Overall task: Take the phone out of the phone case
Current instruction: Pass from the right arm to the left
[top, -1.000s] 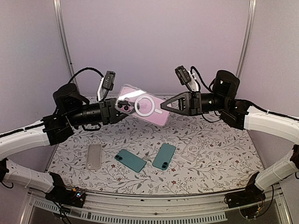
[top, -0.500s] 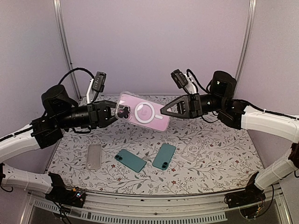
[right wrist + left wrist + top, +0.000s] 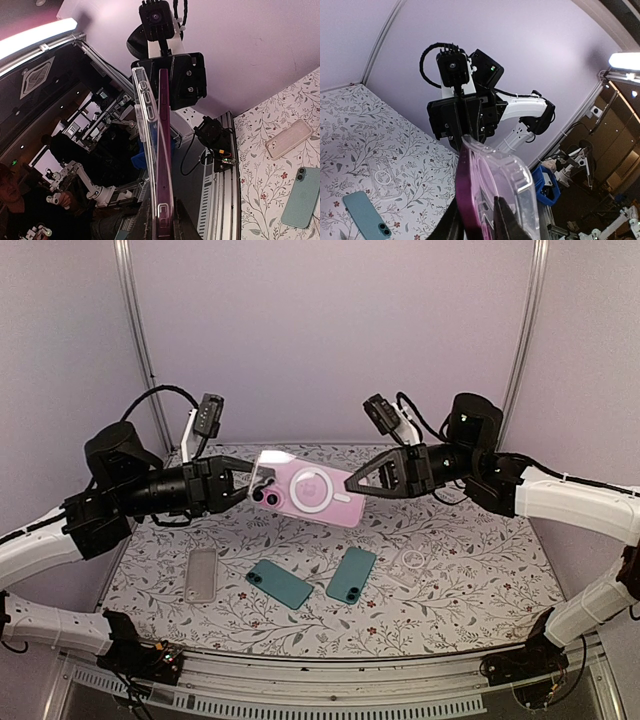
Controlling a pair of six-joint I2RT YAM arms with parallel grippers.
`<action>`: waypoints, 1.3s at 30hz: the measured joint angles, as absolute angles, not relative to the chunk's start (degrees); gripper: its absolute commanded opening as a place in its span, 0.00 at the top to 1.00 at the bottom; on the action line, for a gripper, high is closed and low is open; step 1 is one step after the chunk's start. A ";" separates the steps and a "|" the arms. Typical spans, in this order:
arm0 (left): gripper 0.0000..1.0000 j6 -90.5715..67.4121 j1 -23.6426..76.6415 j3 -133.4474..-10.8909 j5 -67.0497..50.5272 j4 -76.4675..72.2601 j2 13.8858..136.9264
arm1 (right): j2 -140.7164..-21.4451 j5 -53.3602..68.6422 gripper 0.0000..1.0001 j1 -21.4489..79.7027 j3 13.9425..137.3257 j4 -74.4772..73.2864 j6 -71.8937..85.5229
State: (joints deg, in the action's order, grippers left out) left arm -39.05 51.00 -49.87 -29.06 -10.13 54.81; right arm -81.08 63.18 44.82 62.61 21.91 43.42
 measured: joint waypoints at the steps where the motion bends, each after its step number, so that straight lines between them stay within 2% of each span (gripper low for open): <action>1: 0.81 -39.20 51.00 -49.89 -29.04 -9.93 54.92 | -81.10 63.16 1.00 44.75 62.63 21.45 43.07; 6: 0.87 -39.48 50.94 -50.43 -27.38 -7.33 55.35 | -81.10 62.70 1.00 44.53 63.29 18.24 39.99; 10: 0.88 -40.36 50.87 -51.29 -26.09 -5.45 55.70 | -81.10 62.15 1.00 44.42 64.60 14.79 36.64; 19: 0.77 -39.22 50.85 -53.08 -27.90 -4.34 56.73 | -82.04 62.98 1.00 44.25 69.47 5.80 29.89; 22: 0.77 -38.83 50.85 -53.10 -29.28 -3.44 57.23 | -82.41 63.77 1.00 44.36 69.67 3.88 28.27; 33: 0.94 -37.06 50.83 -53.12 -30.98 0.36 57.52 | -82.81 64.66 1.00 44.34 70.15 -0.82 24.43; 39: 1.00 -37.08 50.83 -53.15 -30.59 1.67 57.25 | -83.74 65.08 1.00 44.29 71.46 -3.55 22.22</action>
